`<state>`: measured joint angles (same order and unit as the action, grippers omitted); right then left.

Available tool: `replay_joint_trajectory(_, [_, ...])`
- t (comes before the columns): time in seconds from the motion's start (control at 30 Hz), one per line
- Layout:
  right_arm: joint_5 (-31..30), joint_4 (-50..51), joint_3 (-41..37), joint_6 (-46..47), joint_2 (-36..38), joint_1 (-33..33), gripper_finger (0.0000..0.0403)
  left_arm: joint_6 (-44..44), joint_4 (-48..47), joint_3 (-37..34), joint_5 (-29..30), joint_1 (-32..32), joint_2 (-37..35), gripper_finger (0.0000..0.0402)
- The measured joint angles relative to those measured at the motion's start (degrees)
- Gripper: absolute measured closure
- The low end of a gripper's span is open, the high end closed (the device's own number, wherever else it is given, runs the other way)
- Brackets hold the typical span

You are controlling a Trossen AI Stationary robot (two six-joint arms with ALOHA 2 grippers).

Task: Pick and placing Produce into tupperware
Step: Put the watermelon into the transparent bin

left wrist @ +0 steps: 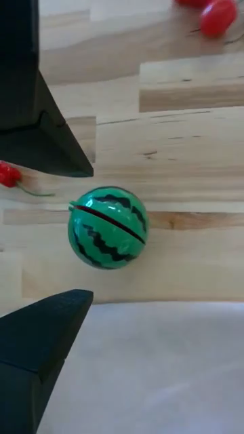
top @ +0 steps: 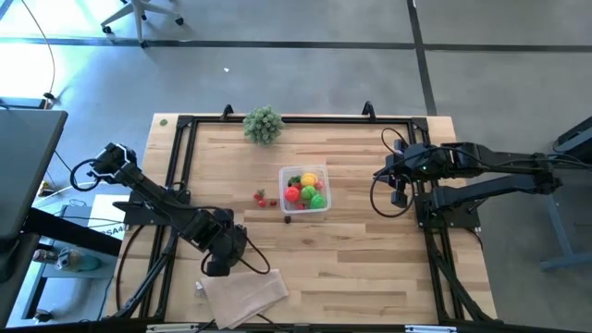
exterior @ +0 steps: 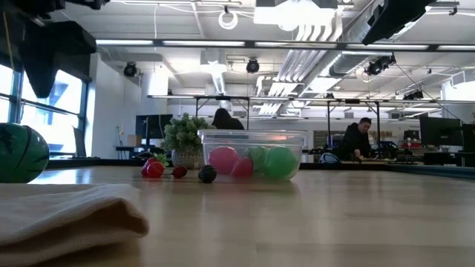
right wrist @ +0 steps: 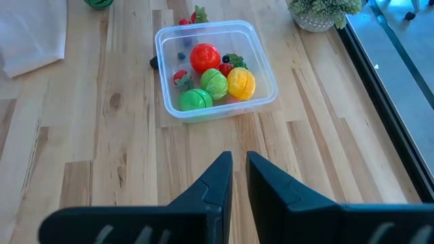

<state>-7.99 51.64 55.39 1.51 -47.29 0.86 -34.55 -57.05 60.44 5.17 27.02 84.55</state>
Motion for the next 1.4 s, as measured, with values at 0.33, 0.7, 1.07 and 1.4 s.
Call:
replay_joint_trajectory(0.33, [-0.01,0.01,-0.02,0.01,0.02,0.02,0.0368,-4.30,6.15,-4.54,-0.02,0.01,0.00,0.0122])
replay_joint_trajectory(0.7, [-0.02,0.00,-0.02,-0.02,0.02,0.02,0.0368,-3.34,10.93,-7.08,1.06,0.01,0.00,0.0078])
replay_joint_trajectory(1.07, [0.00,0.00,0.00,0.01,0.02,0.02,0.0368,-3.34,14.16,-10.75,0.28,0.01,0.00,0.0062])
replay_joint_trajectory(1.4, [-0.02,0.00,-0.01,-0.02,0.00,0.02,0.0368,-3.27,18.55,-14.26,0.42,0.01,0.00,0.0057])
